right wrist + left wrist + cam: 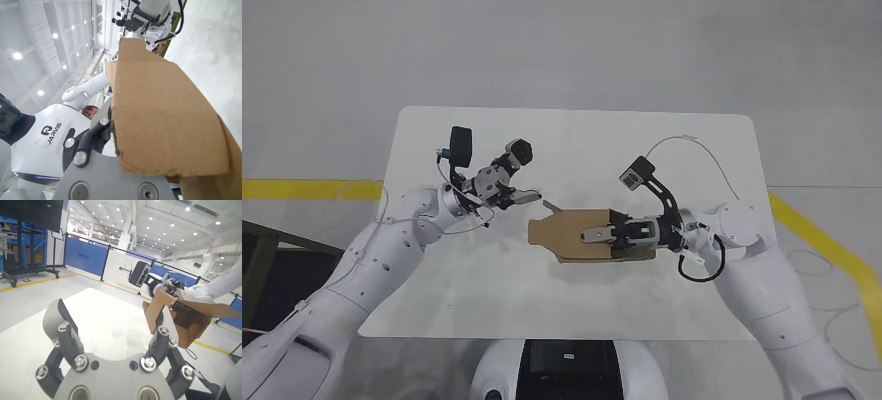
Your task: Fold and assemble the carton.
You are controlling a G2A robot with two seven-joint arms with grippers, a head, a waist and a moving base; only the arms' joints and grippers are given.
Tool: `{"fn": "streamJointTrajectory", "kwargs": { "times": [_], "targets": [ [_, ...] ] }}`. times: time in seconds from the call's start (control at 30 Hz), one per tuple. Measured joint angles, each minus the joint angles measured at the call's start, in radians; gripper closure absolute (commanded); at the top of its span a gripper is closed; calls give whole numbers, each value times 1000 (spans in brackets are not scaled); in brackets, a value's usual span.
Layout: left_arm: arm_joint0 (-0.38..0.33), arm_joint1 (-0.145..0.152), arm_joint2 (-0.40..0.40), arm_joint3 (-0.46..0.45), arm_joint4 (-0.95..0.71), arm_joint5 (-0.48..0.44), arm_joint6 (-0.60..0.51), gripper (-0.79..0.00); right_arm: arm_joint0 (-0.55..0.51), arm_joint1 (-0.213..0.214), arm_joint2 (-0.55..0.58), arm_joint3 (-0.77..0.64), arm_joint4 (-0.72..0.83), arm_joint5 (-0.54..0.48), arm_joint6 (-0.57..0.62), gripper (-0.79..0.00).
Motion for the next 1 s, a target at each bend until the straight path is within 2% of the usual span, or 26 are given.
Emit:
{"fn": "streamJointTrajectory", "kwargs": {
  "times": [0.3,0.63,1.0],
  "targets": [
    [-1,-22,9,-13,-7,0,-74,-785,6,-1,-7,6,-3,1,-5,0],
    [36,-6,-23,-66,43,0,-55,-785,2,1,13,17,-1,-2,-38,0],
    [36,-5,-2,-97,38,0,-78,-785,6,0,1,10,-6,3,-36,0]
  ]
}}
